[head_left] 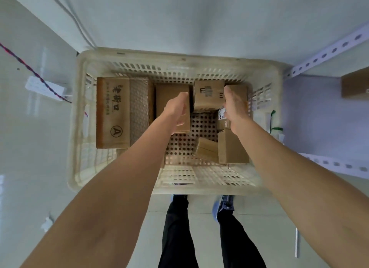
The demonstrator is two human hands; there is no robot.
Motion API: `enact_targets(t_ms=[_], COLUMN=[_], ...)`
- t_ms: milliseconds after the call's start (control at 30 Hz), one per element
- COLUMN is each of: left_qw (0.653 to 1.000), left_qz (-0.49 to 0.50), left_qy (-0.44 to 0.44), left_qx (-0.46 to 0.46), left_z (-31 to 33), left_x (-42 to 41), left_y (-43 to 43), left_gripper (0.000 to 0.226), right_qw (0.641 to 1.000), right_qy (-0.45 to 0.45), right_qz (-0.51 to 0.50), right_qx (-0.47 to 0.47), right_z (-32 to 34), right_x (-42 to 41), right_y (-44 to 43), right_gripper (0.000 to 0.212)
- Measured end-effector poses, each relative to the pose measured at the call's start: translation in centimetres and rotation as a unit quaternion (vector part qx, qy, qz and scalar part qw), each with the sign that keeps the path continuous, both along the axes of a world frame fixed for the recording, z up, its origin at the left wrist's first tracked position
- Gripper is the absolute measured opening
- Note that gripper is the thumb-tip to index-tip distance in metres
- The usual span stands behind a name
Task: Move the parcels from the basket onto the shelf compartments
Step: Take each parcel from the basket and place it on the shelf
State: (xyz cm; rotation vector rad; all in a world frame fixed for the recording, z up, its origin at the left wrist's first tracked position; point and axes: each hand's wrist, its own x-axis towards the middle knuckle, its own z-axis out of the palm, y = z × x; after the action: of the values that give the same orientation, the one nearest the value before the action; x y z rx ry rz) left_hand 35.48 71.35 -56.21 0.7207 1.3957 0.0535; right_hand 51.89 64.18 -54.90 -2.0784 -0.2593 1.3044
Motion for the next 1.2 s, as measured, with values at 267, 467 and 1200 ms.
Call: enact_targets(t_ms=[267, 467, 1200], left_qw=[0.999, 0.999, 0.992], left_qz=[-0.019, 0.012, 0.096], left_qy=[0.006, -0.01, -0.084], left_qx=[-0.026, -0.046, -0.015], left_z=[-5.1, -8.5, 0.2], left_x=[2.9, 4.7, -0.6], left_y=[2.6, 3.7, -2.0], left_gripper=[0.07, 0.081, 0.077], right_qw=[0.999, 0.997, 0.995], right_qy=[-0.017, -0.055, 0.012], right_qz=[-0.026, -0.045, -0.085], right_qx=[-0.012, -0.028, -0.058], right_z=[-5.4, -6.9, 2.0], right_x=[0.8, 1.8, -1.9], right_y=[2.6, 3.9, 0.4], right_gripper=[0.064, 0.062, 0.089])
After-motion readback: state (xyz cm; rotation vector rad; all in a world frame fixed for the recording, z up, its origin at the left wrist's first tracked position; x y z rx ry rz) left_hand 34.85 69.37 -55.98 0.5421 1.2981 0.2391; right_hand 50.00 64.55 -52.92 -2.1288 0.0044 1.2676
